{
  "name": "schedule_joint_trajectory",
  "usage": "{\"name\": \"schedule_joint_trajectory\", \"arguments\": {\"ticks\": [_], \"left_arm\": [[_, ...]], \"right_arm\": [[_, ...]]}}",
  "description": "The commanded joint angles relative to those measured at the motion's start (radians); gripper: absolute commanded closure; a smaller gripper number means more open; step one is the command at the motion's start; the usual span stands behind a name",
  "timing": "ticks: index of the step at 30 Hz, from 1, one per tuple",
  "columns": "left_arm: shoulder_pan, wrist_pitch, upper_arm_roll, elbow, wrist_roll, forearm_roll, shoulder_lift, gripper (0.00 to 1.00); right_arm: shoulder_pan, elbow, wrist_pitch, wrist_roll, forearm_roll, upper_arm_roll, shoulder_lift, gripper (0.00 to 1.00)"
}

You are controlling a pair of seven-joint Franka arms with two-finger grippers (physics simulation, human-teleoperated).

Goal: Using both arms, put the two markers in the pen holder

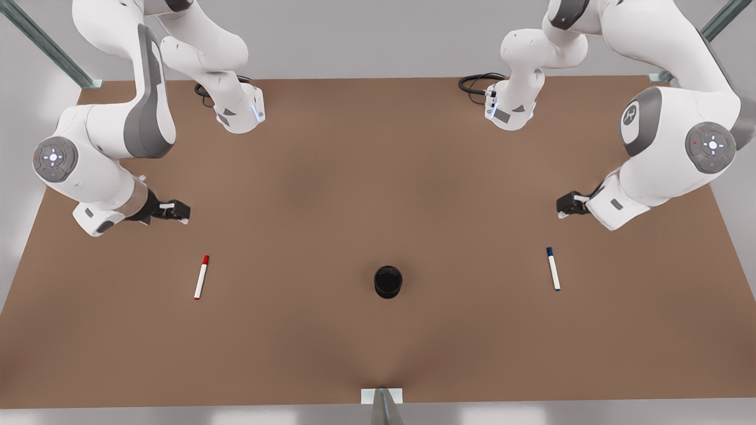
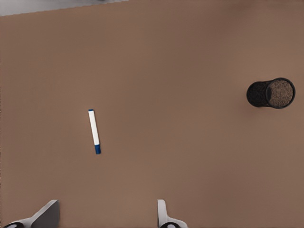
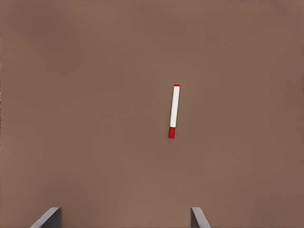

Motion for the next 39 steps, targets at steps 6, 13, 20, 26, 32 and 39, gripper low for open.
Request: {"name": "schedule_joint_trajectory", "arguments": {"ticks": [6, 13, 20, 26, 32, 39], "left_arm": [[0.117, 0.422, 0.025, -0.001, 0.051, 0.008, 0.301, 0.0], [0.169, 0.965, 0.026, -0.391, 0.048, 0.008, 0.353, 0.0], [0.175, 0.994, 0.029, -0.452, 0.054, 0.013, 0.391, 0.03], [0.175, 1.01, 0.029, -0.468, 0.056, 0.013, 0.406, 0.35], [0.177, 1.01, 0.029, -0.468, 0.056, 0.014, 0.422, 0.39], [0.183, 1.01, 0.029, -0.497, 0.056, 0.014, 0.429, 0.44]], "right_arm": [[-0.011, 0.004, 0.221, 0.01, -0.001, -0.011, 0.131, 0.0], [-0.111, 0.103, 0.501, -0.1, -0.058, -0.001, 0.508, 0.0], [-0.111, 0.063, 0.56, -0.086, -0.019, 0.009, 0.594, 0.0], [-0.12, 0.057, 0.578, -0.096, -0.013, 0.009, 0.637, 0.13], [-0.143, 0.019, 0.613, -0.117, -0.013, 0.025, 0.647, 0.25], [-0.168, 0.007, 0.63, -0.12, -0.013, 0.052, 0.647, 0.4]]}}
